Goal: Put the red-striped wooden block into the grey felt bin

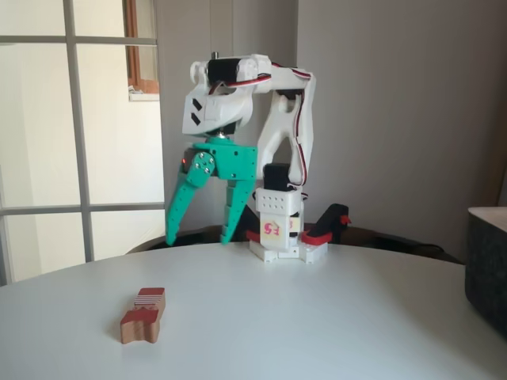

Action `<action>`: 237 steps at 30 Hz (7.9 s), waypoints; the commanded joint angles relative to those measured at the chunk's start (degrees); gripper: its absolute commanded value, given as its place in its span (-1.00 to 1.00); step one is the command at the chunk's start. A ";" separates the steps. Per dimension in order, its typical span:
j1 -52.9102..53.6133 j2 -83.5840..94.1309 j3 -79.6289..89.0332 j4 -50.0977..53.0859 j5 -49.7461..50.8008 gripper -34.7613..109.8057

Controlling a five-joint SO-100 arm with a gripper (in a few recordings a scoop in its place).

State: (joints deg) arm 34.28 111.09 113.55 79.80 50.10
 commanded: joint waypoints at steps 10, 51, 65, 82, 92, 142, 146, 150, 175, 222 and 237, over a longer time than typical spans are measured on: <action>5.10 -11.69 -12.66 -2.81 11.51 -0.01; 9.49 -36.21 -25.84 -13.18 22.06 -0.03; 12.66 -40.25 -24.87 -12.92 22.06 -0.08; 12.04 -39.73 -25.14 -2.99 20.04 -0.06; 13.27 -42.71 -24.96 -6.33 21.80 -0.15; -28.39 -4.39 -48.69 -12.83 17.84 -0.50; -41.92 -5.54 -48.52 -16.61 14.41 -0.50; -53.79 -8.17 -48.43 -18.46 8.35 -0.49; -74.88 -28.48 -48.60 -19.16 -14.59 -0.23; 22.85 51.15 28.30 -14.85 34.28 -0.52; 20.39 72.60 63.19 -29.62 30.76 -0.52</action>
State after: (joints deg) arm 55.28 181.41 173.58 52.12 81.12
